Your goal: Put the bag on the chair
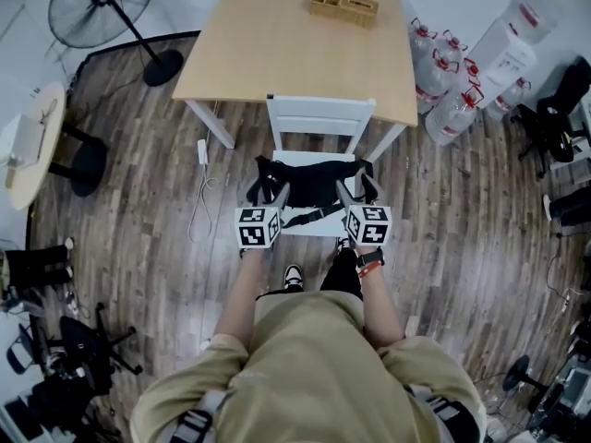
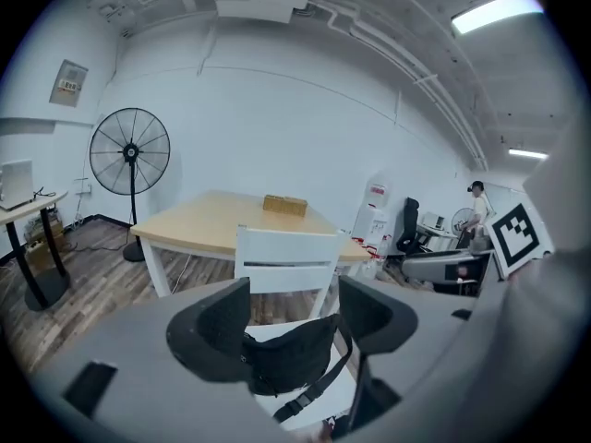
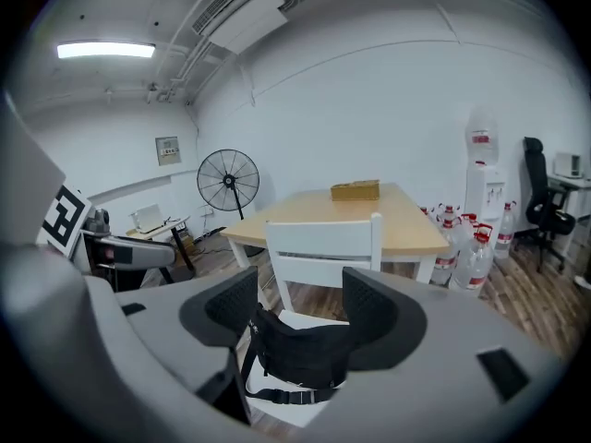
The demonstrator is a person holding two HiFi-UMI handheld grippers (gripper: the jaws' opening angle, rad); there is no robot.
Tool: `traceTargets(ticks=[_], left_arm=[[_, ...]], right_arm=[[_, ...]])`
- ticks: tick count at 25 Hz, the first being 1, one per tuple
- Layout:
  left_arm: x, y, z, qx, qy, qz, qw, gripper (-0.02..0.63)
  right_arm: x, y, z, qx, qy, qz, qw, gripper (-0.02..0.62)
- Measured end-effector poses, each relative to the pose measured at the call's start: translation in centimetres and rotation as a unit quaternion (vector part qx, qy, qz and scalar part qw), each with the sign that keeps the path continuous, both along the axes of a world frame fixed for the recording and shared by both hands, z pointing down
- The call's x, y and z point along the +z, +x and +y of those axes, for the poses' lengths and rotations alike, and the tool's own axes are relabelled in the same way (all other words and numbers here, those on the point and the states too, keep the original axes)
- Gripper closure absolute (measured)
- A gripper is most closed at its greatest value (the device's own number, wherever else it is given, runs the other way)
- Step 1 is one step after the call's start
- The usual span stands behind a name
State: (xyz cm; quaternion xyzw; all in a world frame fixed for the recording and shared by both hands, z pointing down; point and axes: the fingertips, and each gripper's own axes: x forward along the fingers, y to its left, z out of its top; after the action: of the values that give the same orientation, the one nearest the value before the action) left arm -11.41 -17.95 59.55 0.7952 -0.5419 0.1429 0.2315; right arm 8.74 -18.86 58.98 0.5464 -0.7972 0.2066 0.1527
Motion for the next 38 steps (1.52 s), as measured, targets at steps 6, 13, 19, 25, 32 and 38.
traceTargets(ticks=[6, 13, 19, 25, 32, 38], left_arm=[[-5.6, 0.8, -1.8, 0.005, 0.05, -0.007, 0.9987, 0.295], [-11.0, 2.0, -3.5, 0.0, 0.108, -0.016, 0.994, 0.354], [-15.5, 1.9, -4.8, 0.002, 0.158, -0.031, 0.987, 0.411], [-17.4, 2.1, -6.0, 0.003, 0.179, -0.031, 0.9833, 0.469], [-17.8, 2.6, -7.0, 0.013, 0.18, -0.018, 0.9834, 0.511], [-18.8, 2.8, -7.5, 0.012, 0.196, -0.029, 0.98, 0.54]], right_arm=[[-5.2, 0.4, -1.4, -0.012, 0.043, -0.003, 0.999, 0.307], [-11.3, 1.7, -3.8, -0.01, 0.103, 0.007, 0.995, 0.313], [-15.5, 0.8, -5.5, -0.025, 0.151, 0.006, 0.988, 0.357], [-18.1, -0.1, -6.8, -0.032, 0.181, -0.017, 0.983, 0.417], [-20.4, -1.1, -8.1, -0.044, 0.209, -0.043, 0.976, 0.481], [-21.6, -1.8, -8.6, -0.053, 0.221, -0.059, 0.972, 0.523]])
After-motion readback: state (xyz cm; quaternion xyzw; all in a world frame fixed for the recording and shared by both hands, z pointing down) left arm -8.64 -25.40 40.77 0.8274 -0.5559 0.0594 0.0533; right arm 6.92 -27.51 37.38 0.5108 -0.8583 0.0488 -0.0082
